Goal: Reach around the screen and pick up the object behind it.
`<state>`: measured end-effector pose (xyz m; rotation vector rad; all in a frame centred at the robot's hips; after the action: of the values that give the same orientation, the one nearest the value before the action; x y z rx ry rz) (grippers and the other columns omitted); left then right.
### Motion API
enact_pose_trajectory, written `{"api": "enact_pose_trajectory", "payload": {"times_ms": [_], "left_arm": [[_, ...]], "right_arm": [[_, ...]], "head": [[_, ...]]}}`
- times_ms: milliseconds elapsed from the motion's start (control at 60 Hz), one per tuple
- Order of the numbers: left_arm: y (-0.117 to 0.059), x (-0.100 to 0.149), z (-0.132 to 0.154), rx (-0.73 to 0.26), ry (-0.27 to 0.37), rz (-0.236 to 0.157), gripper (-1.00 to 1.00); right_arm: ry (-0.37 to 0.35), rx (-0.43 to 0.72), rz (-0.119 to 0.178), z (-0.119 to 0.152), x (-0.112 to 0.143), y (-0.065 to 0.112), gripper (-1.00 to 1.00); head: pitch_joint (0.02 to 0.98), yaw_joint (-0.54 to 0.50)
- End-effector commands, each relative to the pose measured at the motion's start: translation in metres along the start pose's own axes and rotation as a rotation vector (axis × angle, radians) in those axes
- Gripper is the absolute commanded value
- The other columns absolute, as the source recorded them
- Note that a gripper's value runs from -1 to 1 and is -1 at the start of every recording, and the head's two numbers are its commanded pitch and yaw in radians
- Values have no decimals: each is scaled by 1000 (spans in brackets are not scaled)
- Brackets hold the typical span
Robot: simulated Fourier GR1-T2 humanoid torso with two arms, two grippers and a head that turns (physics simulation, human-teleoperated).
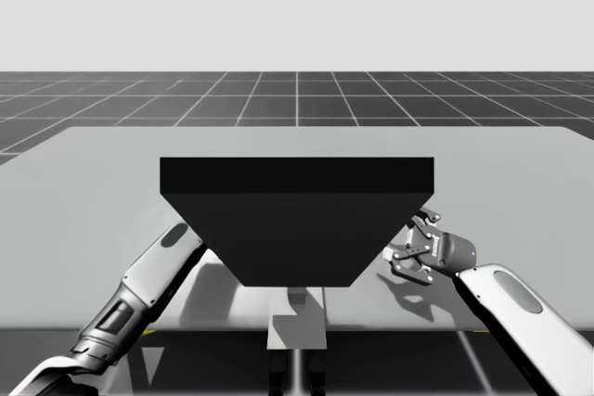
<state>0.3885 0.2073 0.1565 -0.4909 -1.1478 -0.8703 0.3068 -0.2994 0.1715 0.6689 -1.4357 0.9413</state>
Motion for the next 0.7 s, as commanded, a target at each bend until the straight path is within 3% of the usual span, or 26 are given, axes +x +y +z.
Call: {"api": "enact_pose_trajectory", "payload": {"times_ms": [17,217,333,483,700], "left_arm": [[10,10,38,-8,-23,-55,1000],[18,11,98,132,-38,-83,1000],[22,25,134,220,-81,-102,1000],[25,66,174,322,-187,-143,1000],[19,144,211,434,-363,-252,1000]], "right_arm": [[-2,54,-18,1,0,3,-1000],[-13,50,-12,3,2,3,-1000],[-8,47,-12,2,2,3,-1000],[-7,35,-9,2,2,1,-1000],[34,-5,-10,2,3,-6,-1000]], "head": [[133,-63],[124,-57],[122,-49],[114,-44],[108,-44]]}}
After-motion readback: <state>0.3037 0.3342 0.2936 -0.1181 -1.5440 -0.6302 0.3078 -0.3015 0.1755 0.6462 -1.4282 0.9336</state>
